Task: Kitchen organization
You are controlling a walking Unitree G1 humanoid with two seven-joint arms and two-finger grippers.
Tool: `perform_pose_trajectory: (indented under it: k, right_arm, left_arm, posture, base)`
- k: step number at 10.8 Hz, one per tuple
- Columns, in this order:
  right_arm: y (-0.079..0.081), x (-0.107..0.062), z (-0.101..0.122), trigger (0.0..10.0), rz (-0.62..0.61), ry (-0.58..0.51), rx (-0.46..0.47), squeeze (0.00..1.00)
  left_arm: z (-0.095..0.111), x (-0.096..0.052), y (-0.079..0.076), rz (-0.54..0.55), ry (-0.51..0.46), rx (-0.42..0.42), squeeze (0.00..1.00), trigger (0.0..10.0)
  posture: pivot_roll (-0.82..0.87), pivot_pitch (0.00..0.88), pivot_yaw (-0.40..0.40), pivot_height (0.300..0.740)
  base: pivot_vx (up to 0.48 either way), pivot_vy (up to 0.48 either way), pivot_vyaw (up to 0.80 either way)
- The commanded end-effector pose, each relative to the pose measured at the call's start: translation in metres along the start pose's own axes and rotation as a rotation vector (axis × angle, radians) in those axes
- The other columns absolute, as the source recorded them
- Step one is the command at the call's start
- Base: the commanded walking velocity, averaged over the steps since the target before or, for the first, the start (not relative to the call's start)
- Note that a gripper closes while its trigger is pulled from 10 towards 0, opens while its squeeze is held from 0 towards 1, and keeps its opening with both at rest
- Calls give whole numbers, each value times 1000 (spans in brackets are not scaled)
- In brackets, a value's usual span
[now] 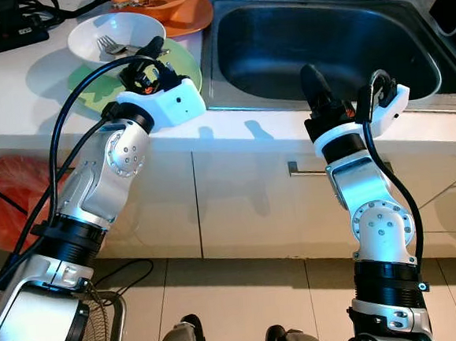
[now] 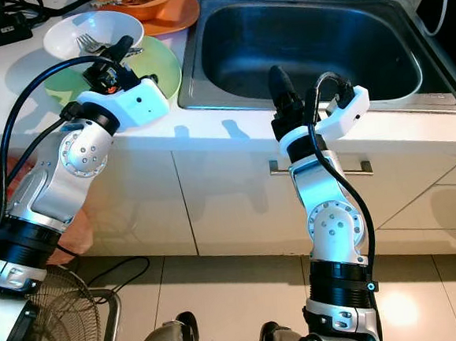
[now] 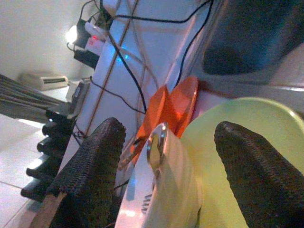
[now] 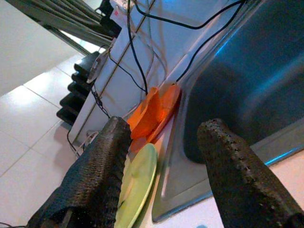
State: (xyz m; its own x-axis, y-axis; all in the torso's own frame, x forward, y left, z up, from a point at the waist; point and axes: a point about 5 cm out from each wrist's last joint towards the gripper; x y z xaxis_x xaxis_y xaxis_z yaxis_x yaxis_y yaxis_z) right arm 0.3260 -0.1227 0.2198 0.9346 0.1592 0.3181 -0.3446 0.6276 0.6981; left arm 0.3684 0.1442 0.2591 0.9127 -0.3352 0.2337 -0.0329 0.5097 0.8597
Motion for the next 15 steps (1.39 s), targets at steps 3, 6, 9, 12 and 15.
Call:
perform_pose_trajectory:
  k: [3,6,9,12,15]
  right_arm:
    - [2,2,3,10000,3,-21,23,0]
    - [2,2,3,10000,4,-22,21,0]
    - [2,2,3,10000,1,-21,22,0]
    - [2,2,4,10000,1,-22,20,0]
    - [2,2,4,10000,1,-22,22,0]
  left_arm:
    - [-7,1,-1,-4,45,40,0,8510]
    - [-7,3,-6,-5,53,23,0,7451]
    - [-6,10,-5,14,53,22,0,8667]
    - [-9,14,-4,24,59,18,0,4784]
    - [-9,15,-4,29,57,14,0,0]
  posture:
    - [102,167,-49,740]
    - [100,169,-51,740]
    - [94,169,-52,740]
    - [93,167,-53,740]
    - [92,168,-52,740]
  base:
    - [0,0,0]
    - [0,0,0]
    - [0,0,0]
    - [0,0,0]
    - [0,0,0]
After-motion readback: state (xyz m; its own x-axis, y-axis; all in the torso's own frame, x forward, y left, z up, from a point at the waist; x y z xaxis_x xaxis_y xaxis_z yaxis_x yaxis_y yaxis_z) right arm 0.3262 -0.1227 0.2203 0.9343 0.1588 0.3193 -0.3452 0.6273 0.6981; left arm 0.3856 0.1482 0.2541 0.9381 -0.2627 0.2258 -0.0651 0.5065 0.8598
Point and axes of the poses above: a point about 5 cm out from each wrist's last joint towards the gripper, its own x axis pointing out of the wrist towards the gripper, its own z axis along the axis of the wrist's last joint, y = z × x, and after that the axes turned 12 degrees about -x, right-handed
